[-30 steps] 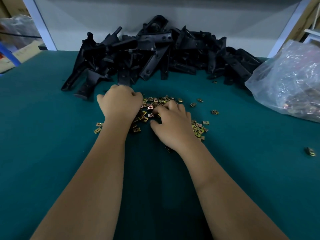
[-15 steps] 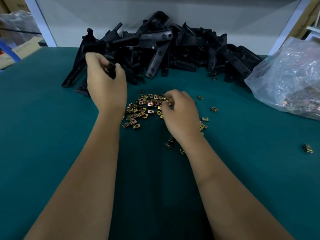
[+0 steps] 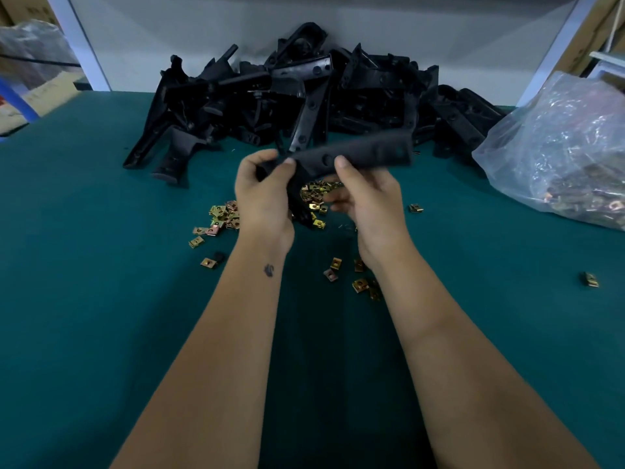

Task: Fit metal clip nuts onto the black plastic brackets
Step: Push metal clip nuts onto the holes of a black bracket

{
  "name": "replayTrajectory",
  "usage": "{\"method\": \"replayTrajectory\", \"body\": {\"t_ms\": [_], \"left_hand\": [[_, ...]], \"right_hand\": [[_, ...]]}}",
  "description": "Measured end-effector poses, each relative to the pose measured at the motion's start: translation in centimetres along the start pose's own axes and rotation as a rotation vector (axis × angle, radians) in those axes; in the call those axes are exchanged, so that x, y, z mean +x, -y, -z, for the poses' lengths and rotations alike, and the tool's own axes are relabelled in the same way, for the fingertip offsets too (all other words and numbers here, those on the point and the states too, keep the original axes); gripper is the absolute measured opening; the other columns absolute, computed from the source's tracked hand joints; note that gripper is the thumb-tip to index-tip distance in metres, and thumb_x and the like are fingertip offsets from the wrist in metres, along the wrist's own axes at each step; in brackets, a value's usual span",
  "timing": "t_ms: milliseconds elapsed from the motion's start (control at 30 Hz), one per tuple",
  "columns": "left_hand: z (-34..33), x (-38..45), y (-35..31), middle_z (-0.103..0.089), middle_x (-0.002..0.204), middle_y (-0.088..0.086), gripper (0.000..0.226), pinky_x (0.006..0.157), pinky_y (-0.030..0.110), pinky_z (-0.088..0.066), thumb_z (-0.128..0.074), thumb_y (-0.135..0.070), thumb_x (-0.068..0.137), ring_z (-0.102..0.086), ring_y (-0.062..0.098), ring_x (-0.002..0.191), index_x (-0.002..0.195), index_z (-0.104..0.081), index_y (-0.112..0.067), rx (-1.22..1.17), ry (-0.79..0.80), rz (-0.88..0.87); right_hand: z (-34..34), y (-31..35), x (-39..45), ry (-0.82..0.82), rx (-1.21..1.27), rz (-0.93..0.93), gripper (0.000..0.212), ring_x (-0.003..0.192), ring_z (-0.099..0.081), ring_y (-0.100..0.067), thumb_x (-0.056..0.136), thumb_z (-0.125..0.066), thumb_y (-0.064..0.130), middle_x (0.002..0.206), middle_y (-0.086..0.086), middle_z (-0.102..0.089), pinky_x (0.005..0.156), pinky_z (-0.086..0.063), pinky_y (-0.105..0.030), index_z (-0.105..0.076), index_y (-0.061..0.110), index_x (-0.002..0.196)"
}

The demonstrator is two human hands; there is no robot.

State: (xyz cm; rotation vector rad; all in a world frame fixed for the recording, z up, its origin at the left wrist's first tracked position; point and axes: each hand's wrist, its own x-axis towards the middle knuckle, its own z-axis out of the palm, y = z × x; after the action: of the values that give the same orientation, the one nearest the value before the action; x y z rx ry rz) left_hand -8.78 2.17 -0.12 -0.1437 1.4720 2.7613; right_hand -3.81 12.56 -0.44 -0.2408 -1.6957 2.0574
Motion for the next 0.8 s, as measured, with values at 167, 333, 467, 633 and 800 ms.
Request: {"method": "replayTrajectory", "body": {"t_ms": [167,333,467,633,800], "left_hand": [[0.7,-0.2,-0.2,-0.073,0.097,0.004,0.014,0.068,0.034,-0.057,-0.066,-0.01,0.092,-0.069,0.019,0.08,0.098,-0.063,-0.022,0.089,0.162,0.08],[1.8,0.1,-1.2,-0.069,0.101,0.009,0.029,0.067,0.033,-0.059,-0.061,0.001,0.091,-0.072,0.019,0.08,0.116,-0.058,-0.012,0.238,0.438,0.181],[1.6,-0.1,-1.2,-0.07,0.103,0.011,0.022,0.072,0.027,-0.058,-0.061,0.005,0.09,-0.072,0.018,0.091,0.111,-0.063,-0.003,0.349,0.549,0.155],[2.2,1.0,-0.7,-0.075,0.093,0.01,0.011,0.074,0.033,-0.061,-0.066,-0.002,0.09,-0.073,0.022,0.091,0.09,-0.057,-0.009,-0.083,0.217,0.207],[1.9,0.7,-0.6,-0.075,0.09,0.01,0.005,0.075,0.027,-0.06,-0.065,0.002,0.09,-0.073,0.021,0.09,0.094,-0.064,-0.001,-0.411,0.171,0.212]], "right_hand": [[0.6,-0.2,0.2,-0.149,0.05,-0.008,0.007,0.067,-0.06,-0.013,0.094,-0.066,0.018,0.076,-0.003,-0.067,0.063,-0.049,-0.026,-0.068,0.011,0.092],[1.0,0.0,0.4,-0.191,0.125,-0.01,0.005,0.069,-0.063,-0.012,0.092,-0.068,0.016,0.071,0.001,-0.067,0.071,-0.052,-0.028,-0.066,0.012,0.09],[0.8,0.5,0.4,-0.171,0.177,0.081,0.023,0.08,-0.069,-0.015,0.096,-0.061,0.011,0.086,-0.002,-0.069,0.08,-0.057,-0.027,-0.058,0.013,0.119],[1.5,0.3,0.3,-0.27,-0.222,0.128,0.021,0.082,-0.063,0.0,0.098,-0.053,0.014,0.091,0.013,-0.063,0.075,-0.053,-0.021,-0.061,0.027,0.112],[0.8,-0.7,-0.3,-0.006,-0.829,0.272,0.021,0.075,-0.059,-0.001,0.095,-0.052,0.016,0.089,0.014,-0.066,0.066,-0.047,-0.023,-0.071,0.023,0.1]]}}
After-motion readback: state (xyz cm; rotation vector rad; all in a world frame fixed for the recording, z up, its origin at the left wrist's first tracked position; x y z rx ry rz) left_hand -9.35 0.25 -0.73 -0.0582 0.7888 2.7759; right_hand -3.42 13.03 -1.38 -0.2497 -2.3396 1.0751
